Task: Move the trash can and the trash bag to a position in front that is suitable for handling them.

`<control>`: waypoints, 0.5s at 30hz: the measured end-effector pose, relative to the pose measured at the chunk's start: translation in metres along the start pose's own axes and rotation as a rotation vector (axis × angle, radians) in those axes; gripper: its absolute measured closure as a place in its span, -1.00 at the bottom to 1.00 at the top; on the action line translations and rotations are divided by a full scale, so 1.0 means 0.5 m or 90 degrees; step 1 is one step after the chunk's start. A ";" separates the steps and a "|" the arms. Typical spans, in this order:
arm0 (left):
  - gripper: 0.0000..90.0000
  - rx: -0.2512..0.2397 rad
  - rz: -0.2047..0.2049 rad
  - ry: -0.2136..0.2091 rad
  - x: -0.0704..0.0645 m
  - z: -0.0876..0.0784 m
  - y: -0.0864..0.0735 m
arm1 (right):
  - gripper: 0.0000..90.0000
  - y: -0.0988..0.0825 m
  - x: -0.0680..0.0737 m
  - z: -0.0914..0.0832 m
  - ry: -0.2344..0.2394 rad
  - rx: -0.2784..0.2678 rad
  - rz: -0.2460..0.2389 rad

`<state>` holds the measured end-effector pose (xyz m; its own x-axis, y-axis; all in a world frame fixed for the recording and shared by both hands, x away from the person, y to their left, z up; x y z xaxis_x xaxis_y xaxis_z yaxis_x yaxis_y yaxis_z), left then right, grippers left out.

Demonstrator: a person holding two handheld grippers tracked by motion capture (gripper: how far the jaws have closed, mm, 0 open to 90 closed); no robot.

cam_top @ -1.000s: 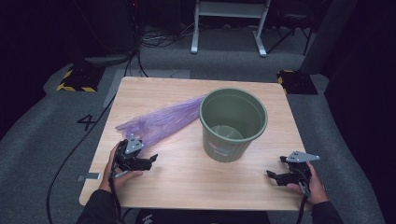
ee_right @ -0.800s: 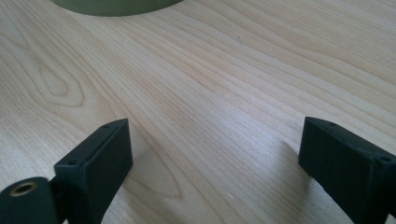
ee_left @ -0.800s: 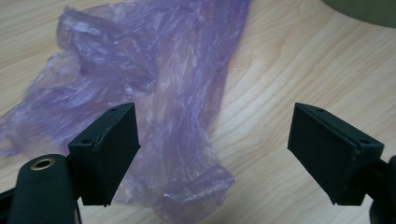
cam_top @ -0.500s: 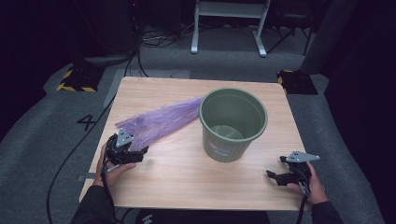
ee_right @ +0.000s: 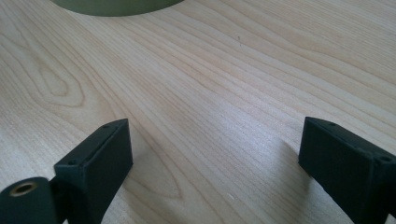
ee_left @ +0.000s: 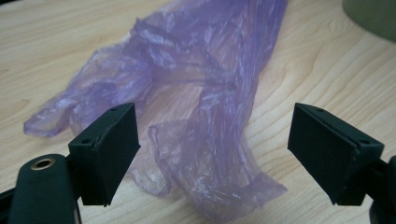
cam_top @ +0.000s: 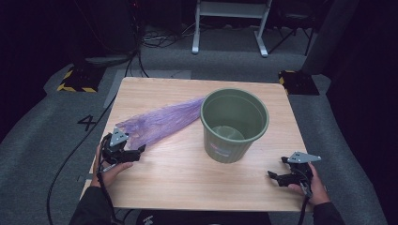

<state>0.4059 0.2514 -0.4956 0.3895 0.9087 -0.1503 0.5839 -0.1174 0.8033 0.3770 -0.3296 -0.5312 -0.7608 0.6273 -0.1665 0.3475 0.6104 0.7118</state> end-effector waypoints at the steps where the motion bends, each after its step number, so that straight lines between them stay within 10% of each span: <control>1: -0.64 0.014 -0.012 -0.012 0.004 0.011 -0.003 | -0.79 0.000 0.000 0.000 0.000 0.000 0.000; 7: -0.25 0.048 -0.022 -0.032 0.004 0.048 -0.007 | -0.79 0.000 0.000 0.000 0.000 0.000 0.000; 15: 0.51 0.092 0.040 -0.076 -0.026 0.076 -0.013 | -0.79 0.000 0.000 0.000 0.000 0.000 0.000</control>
<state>0.4241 0.2250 -0.5208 0.5050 0.8450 -0.1758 0.6483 -0.2369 0.7236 0.3772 -0.3295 -0.5313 -0.7607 0.6272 -0.1671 0.3468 0.6104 0.7121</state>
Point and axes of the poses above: each handheld gripper's, and its own axes: z roughly forward along the jaws, y roughly out of its top, x roughly to its left, the point moved 4 cm from there along z, roughly forward along the jaws, and after that the axes turned 13 degrees about -z, right-handed, at the moved point
